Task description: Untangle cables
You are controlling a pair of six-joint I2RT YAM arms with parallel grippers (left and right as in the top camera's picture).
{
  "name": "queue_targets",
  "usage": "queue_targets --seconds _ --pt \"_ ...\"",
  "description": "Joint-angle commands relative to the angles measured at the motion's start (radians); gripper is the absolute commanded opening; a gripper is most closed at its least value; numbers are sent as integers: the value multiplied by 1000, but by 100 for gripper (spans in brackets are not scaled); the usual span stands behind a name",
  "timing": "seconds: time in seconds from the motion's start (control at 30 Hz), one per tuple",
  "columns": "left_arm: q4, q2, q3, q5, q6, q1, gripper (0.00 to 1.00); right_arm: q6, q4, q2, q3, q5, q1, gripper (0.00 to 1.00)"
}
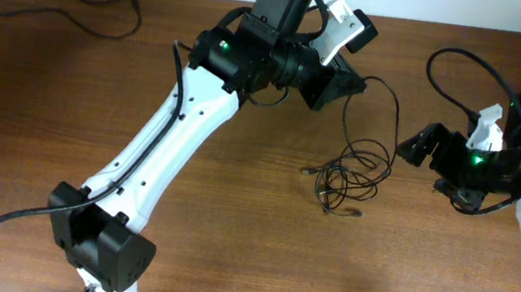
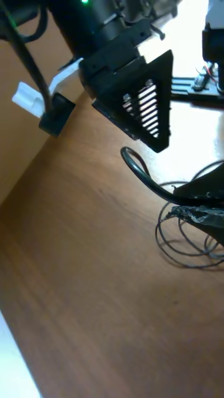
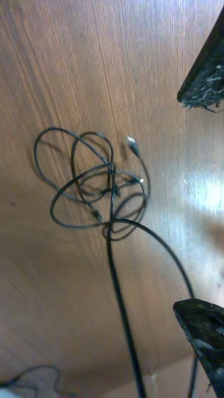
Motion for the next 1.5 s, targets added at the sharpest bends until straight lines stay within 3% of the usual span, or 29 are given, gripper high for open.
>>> queue_targets --seconds 0.0,0.13,0.27,0.43,0.5,0.6,0.77,0.87,1.03,1.07,1.13,1.17,1.23,1.33,1.47 --pt "50 -18 7 94 -85 -3 0 1 1 5 3 -53 -5 99" --pt "204 -32 7 333 -115 -2 0 -3 8 5 3 -53 20 98" --pt "337 -64 9 385 -296 2 0 -22 40 5 3 -39 60 99" --pt "380 -117 9 463 -312 17 0 -21 81 5 3 45 74 99" --pt "380 -143 9 475 -312 31 0 -21 90 5 3 91 74 96" --pt "380 -182 9 478 -311 64 0 -21 89 5 3 172 73 77" --pt "379 -212 9 478 -315 158 0 -21 87 5 3 199 72 78" --pt "380 -214 9 477 -396 223 0 -21 87 5 3 199 72 84" --pt "378 -214 9 491 -507 343 0 -18 98 5 3 209 70 85" --pt "375 -214 9 513 -507 361 0 -2 101 5 3 222 70 81" --pt "376 -214 9 577 -506 380 0 31 108 5 3 237 70 62" --pt "375 -214 9 595 -506 380 0 32 114 5 3 228 70 61" --pt "376 -214 9 619 -506 371 0 31 140 5 3 162 71 62" --pt "377 -214 9 619 -506 340 0 18 184 5 3 23 72 77" --pt "442 -214 9 619 -563 310 0 -59 253 5 3 -161 73 86"
